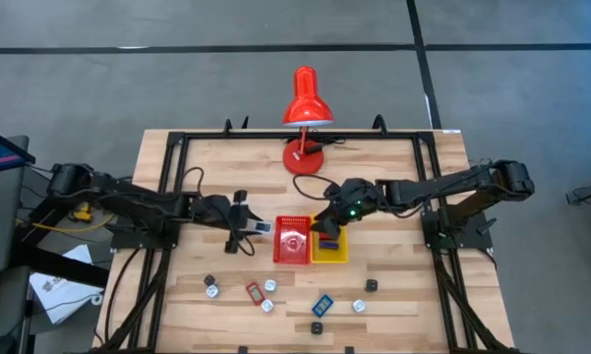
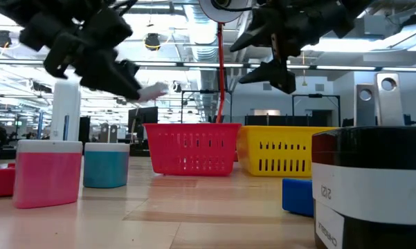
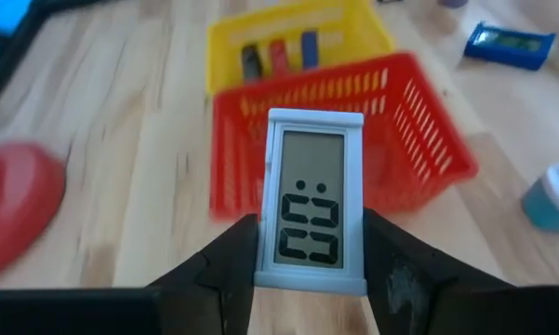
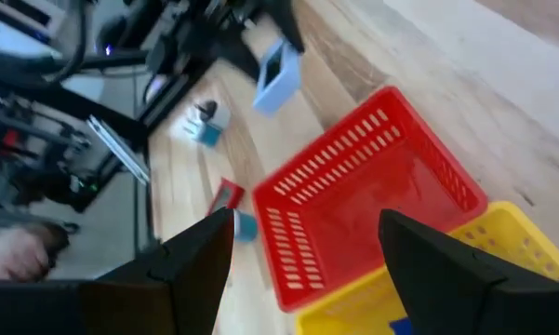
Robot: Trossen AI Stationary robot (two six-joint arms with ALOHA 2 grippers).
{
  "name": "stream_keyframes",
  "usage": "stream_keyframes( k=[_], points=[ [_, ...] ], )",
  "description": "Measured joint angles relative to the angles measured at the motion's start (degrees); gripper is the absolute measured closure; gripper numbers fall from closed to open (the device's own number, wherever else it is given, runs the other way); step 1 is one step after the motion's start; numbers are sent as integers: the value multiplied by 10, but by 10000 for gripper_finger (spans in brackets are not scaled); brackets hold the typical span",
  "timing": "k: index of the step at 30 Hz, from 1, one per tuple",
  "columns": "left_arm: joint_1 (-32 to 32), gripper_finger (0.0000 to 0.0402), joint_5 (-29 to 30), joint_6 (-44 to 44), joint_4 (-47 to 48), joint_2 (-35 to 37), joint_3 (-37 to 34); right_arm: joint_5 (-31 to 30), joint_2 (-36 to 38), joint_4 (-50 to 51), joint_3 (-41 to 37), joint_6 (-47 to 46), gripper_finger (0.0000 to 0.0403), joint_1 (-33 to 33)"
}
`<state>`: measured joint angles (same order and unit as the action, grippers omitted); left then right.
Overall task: Pick & Place Office items
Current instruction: Put the white digital timer into the yellow bin
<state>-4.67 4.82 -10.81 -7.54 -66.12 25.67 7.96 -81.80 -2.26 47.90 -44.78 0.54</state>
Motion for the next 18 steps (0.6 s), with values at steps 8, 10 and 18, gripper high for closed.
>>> stream_keyframes(
  k=[8,10,18],
  points=[
    [-20,240,1,-79,-4,-109,102,1,-1,-16,0,-10,143,-19],
    [-23,243,2,-95,-4,-138,126,1,-10,-27,0,-13,143,-17],
    [-40,238,1,-133,-3,-203,180,32,-91,-112,0,-48,143,-2]
  ],
)
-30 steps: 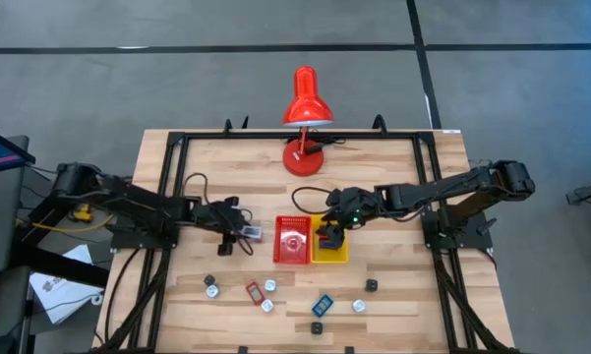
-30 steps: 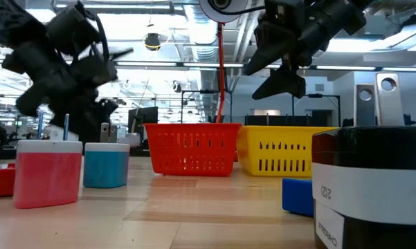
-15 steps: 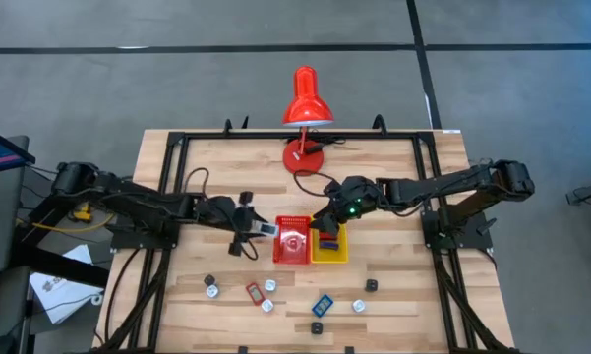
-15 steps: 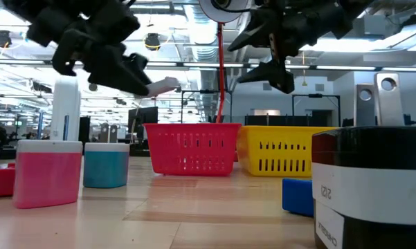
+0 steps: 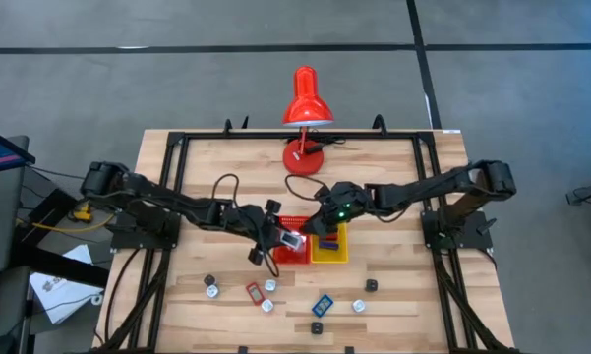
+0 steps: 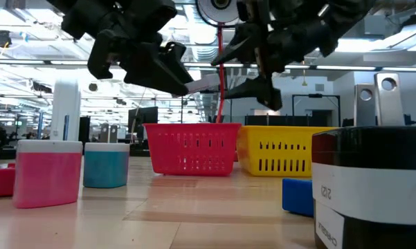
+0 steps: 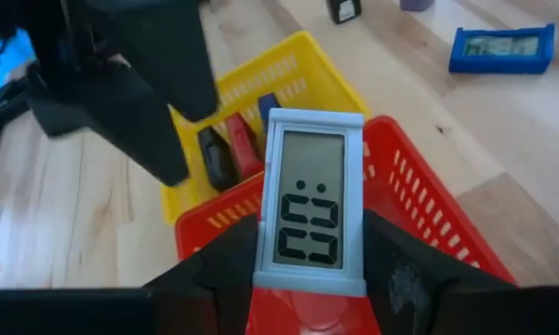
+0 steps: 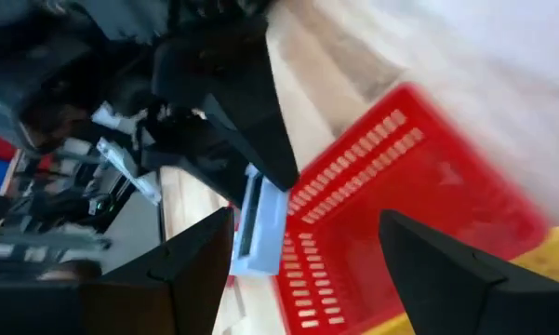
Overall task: Pick & Place Office items
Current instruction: Put the white digital timer into the yellow bin
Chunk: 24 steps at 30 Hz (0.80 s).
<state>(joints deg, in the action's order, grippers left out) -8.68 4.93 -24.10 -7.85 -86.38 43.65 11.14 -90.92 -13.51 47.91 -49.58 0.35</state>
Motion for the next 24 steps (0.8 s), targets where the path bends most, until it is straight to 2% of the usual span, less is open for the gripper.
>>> stream_keyframes(
  k=[9,12,17,24],
  points=[
    [-4,240,0,-1,-1,-7,10,78,-66,-21,50,0,143,7],
    [-4,238,0,-1,1,-7,10,104,-81,-18,63,0,155,9],
    [-4,244,-1,-1,0,-7,10,117,-89,-16,69,0,207,9],
    [-4,232,-3,-1,-2,-6,11,115,-88,-11,68,2,310,9]
  ],
)
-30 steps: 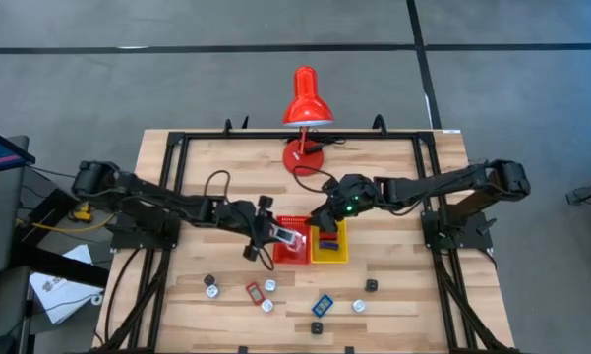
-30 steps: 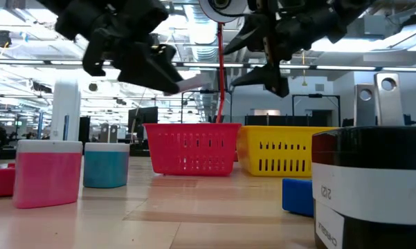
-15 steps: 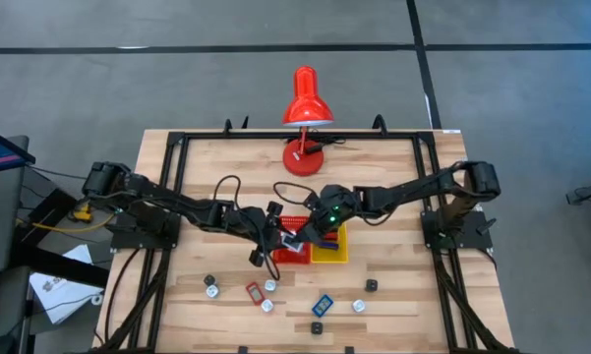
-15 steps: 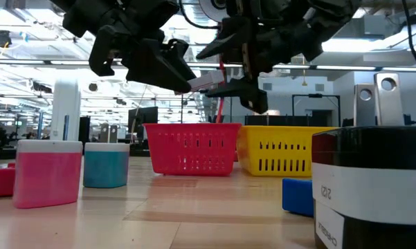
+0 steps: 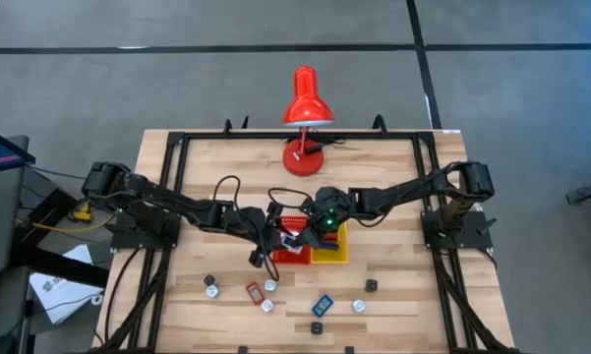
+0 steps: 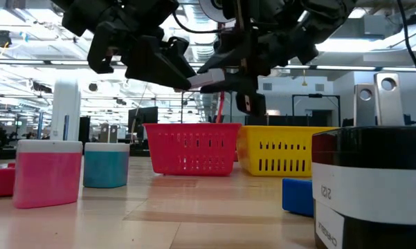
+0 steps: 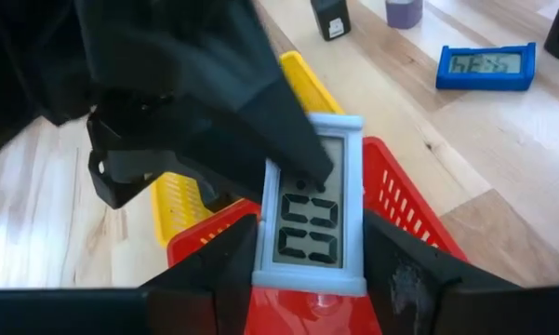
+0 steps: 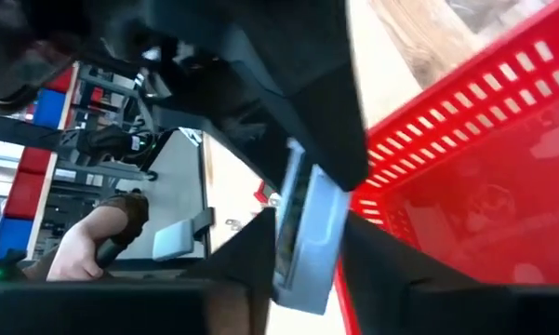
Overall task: Pick & Place Office items
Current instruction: Put the white digital timer into the yellow bin
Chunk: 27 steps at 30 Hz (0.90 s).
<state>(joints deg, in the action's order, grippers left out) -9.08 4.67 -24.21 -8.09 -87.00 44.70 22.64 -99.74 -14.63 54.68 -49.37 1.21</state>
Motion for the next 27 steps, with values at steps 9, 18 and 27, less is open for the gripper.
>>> stream_keyframes(
  k=[9,18,27],
  points=[
    [0,227,-2,3,-1,6,0,0,2,0,0,19,359,3],
    [1,164,-11,30,62,67,-18,2,8,27,1,60,352,4],
    [17,117,-27,113,-18,216,-154,-146,84,197,1,200,353,43]
  ],
)
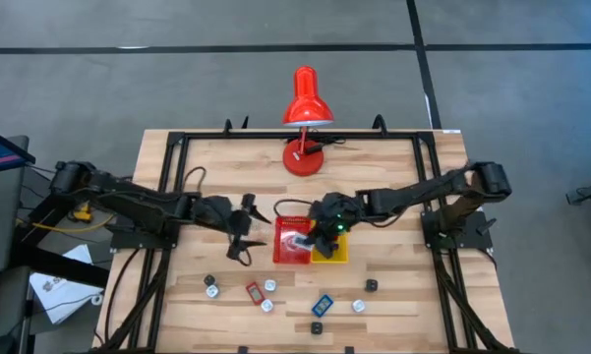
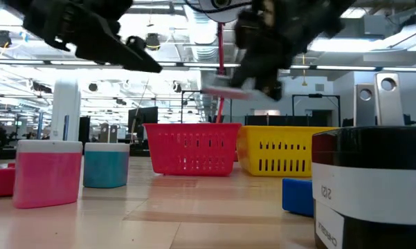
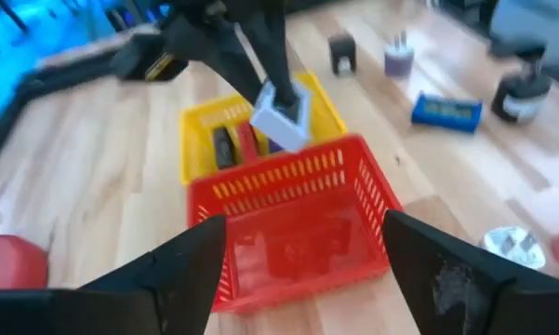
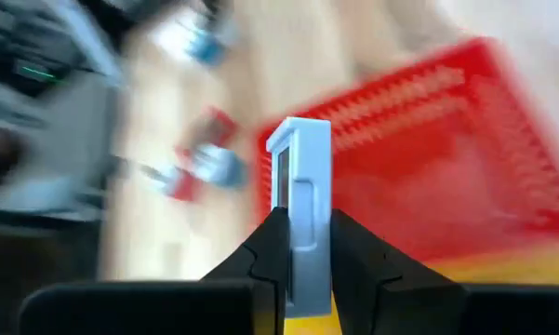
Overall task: Pick & Place Office items
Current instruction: Put the white digital timer into the yellow bin
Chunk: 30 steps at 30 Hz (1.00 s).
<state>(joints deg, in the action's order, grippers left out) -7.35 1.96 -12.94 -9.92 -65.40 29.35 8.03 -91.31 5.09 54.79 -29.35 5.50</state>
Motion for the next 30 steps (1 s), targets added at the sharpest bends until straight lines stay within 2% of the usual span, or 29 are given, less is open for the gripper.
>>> stream_keyframes(
  k=[5,11,19,30],
  points=[
    [5,115,6,29,-96,66,-66,-130,61,123,0,20,354,61],
    [9,115,10,29,-126,125,-97,-201,53,145,1,20,354,119],
    [10,115,13,28,-130,133,-97,-215,2,164,0,28,354,124],
    [10,115,15,28,-136,113,-96,-197,2,187,0,81,352,125]
  ],
)
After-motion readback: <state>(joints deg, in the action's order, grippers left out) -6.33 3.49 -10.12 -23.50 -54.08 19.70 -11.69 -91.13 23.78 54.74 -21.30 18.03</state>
